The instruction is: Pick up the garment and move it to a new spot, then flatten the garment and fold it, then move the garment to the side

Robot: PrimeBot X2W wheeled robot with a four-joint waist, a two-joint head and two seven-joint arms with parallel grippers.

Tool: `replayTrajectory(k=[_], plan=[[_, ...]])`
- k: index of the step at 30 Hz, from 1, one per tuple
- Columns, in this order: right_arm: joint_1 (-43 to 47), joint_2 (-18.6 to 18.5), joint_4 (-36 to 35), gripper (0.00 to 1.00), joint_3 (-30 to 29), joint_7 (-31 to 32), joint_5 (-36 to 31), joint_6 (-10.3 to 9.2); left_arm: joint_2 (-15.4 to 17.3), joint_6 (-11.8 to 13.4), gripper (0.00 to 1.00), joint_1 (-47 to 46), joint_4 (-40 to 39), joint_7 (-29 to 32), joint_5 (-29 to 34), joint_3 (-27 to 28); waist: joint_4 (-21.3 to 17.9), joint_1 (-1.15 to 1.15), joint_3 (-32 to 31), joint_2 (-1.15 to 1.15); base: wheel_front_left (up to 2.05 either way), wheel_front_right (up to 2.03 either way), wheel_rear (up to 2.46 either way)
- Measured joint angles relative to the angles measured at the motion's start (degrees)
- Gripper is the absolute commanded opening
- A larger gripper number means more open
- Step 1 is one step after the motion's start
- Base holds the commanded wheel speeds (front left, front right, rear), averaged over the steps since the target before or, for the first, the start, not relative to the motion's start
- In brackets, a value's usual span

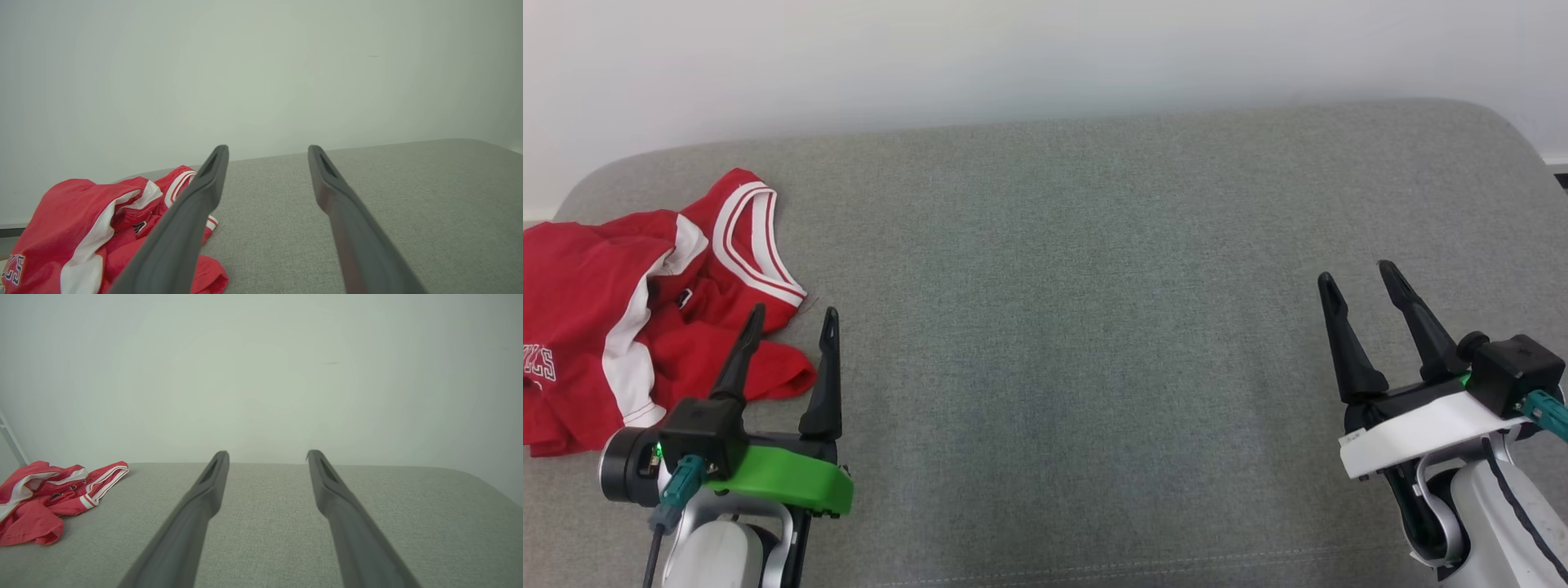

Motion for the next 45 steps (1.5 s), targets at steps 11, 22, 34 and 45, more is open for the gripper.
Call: replayTrajectory(k=[11,22,34,45], plan=[[0.0,0.7,0.2,1.00,-1.1,0.0,-0.5,0.10,-0.6,-0.1,1.00,0.0,0.3,0.0,0.2,1.0,0.0,0.00,-0.2,0.00,0.00,0.00,0.00],[0.0,1.6,0.0,1.00,-1.8,0.0,-0.6,0.47,-0.2,0.8,1.00,-0.8,4.1,0.0,0.1,5.7,0.2,0.00,1.0,0.00,0.00,0.00,0.00],[-1.0,2.7,-0.8,1.00,-0.9,-0.1,-1.0,1.67,4.1,2.3,1.00,-9.4,13.2,0.3,-1.3,12.2,0.9,0.00,5.2,0.00,0.00,0.00,0.00],[-3.8,3.7,-1.1,1.00,0.1,-0.1,-1.1,2.22,6.3,3.1,1.00,-18.1,23.7,4.5,-4.1,15.2,0.2,0.00,10.2,0.00,0.00,0.00,0.00]])
